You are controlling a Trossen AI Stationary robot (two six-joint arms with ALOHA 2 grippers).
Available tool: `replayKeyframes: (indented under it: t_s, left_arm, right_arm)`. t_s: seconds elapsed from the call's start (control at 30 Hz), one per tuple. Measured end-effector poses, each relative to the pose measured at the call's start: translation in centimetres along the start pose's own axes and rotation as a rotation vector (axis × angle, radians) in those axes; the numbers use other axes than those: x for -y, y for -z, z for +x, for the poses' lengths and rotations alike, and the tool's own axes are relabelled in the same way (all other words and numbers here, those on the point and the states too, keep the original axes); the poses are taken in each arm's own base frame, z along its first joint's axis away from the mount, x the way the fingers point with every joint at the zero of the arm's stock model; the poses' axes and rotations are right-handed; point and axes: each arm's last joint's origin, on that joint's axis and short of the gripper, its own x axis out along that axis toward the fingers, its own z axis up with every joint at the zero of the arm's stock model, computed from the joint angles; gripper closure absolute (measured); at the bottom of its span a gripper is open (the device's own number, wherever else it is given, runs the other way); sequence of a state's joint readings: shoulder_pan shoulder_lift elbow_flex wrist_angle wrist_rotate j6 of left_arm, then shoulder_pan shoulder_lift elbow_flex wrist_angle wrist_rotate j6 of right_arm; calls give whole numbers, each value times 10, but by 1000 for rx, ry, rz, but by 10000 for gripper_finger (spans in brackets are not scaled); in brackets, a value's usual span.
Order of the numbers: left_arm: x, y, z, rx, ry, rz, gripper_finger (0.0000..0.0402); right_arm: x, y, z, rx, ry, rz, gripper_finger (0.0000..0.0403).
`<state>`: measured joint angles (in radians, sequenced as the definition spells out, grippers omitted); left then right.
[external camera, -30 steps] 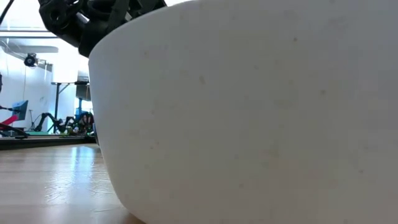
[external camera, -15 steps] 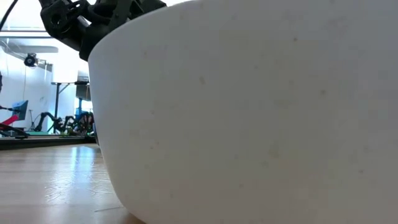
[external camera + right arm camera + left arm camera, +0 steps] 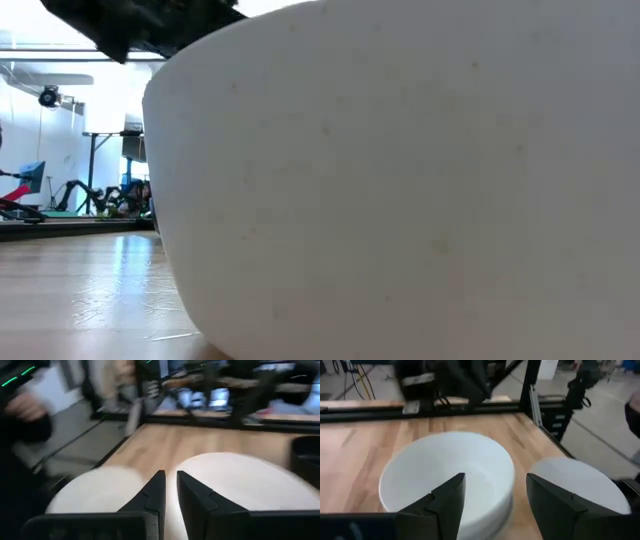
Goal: Nest bowls inside each other
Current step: Stack the white bowl on top of the white bowl
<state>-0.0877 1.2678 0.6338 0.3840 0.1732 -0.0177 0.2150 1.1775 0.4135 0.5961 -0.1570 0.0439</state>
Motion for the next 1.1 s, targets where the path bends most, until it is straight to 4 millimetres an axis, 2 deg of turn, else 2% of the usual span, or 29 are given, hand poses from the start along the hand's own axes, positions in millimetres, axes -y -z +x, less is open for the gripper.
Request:
replayKeyframes:
  t_s: [0.17, 0.3, 0.43, 0.53, 0.63, 0.87, 1.1]
  left_arm:
    - [20, 2, -15, -107, 24, 33, 206]
    - [38, 5, -18, -142, 32, 94, 206]
    - [48, 5, -18, -138, 60, 127, 206]
    - [49, 5, -18, -139, 47, 128, 206]
    - [48, 7, -19, -156, 13, 129, 206]
    - [48, 10, -19, -188, -19, 89, 206]
    - [56, 12, -20, -198, -8, 96, 206]
  right_arm:
    - [-43, -7, -8, 30, -185, -118, 360]
    - [-72, -9, -3, 27, -246, -179, 360]
    - [-85, -18, 17, 16, -243, -199, 360]
    - [-90, -27, 40, -14, -241, -178, 353]
    - [-95, -32, 64, -155, -238, -177, 332]
    - [-112, -27, 110, -620, -237, -200, 266]
    - [-145, -17, 142, -880, -252, -301, 249]
